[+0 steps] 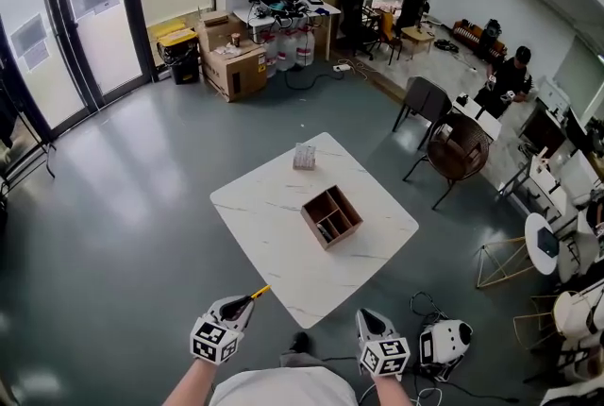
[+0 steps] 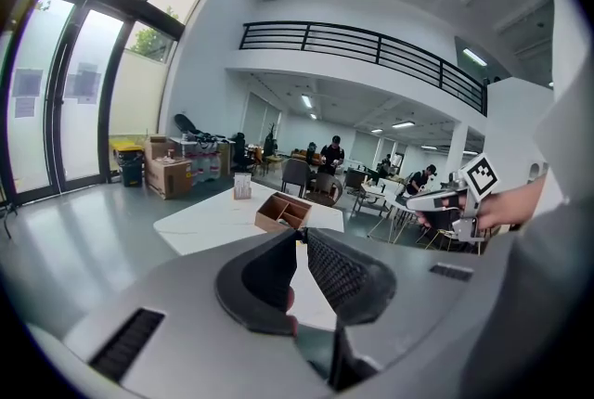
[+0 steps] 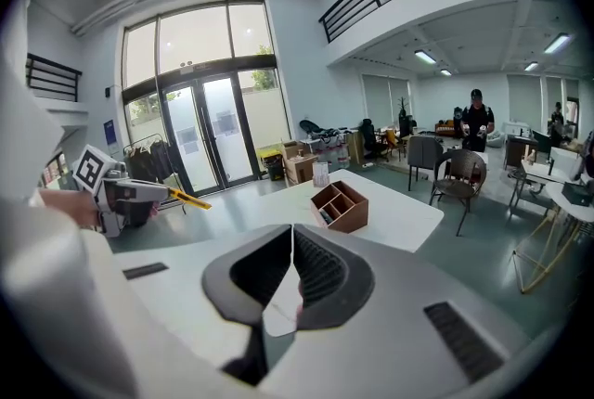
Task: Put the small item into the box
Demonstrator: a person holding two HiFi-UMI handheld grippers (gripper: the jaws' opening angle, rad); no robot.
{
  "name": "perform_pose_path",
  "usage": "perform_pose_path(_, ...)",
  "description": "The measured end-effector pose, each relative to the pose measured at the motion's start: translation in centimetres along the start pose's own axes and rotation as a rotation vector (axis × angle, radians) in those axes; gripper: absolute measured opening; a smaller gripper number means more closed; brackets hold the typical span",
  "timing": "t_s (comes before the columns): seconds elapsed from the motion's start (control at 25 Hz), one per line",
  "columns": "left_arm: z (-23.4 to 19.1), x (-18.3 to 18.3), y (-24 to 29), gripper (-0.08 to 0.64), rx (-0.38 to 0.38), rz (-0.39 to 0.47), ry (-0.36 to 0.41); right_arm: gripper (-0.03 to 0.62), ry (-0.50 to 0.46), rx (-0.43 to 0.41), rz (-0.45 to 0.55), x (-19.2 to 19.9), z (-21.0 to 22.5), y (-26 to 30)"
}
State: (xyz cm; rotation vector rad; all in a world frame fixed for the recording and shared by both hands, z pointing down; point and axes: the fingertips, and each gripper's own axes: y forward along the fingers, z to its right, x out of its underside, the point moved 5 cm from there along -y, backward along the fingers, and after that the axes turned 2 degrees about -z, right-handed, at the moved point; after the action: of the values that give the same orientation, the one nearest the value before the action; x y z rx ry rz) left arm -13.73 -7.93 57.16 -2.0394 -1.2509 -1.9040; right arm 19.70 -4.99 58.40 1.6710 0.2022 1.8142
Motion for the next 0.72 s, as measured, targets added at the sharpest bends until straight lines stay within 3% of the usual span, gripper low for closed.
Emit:
perform_pose_path(0.36,-0.2,-3.5,6.7,0.046,-0.024,0.003,0.008,0.028,-0.016,-0.046,0.000,-3.5,5.6,4.6)
perform_pose_path(0.72,-0.2,-6.3,11.3,0.046,-0.021,-0.020,0.031,0.028,0.002,-0.074,-0.021,-4.9,8.5,7.3)
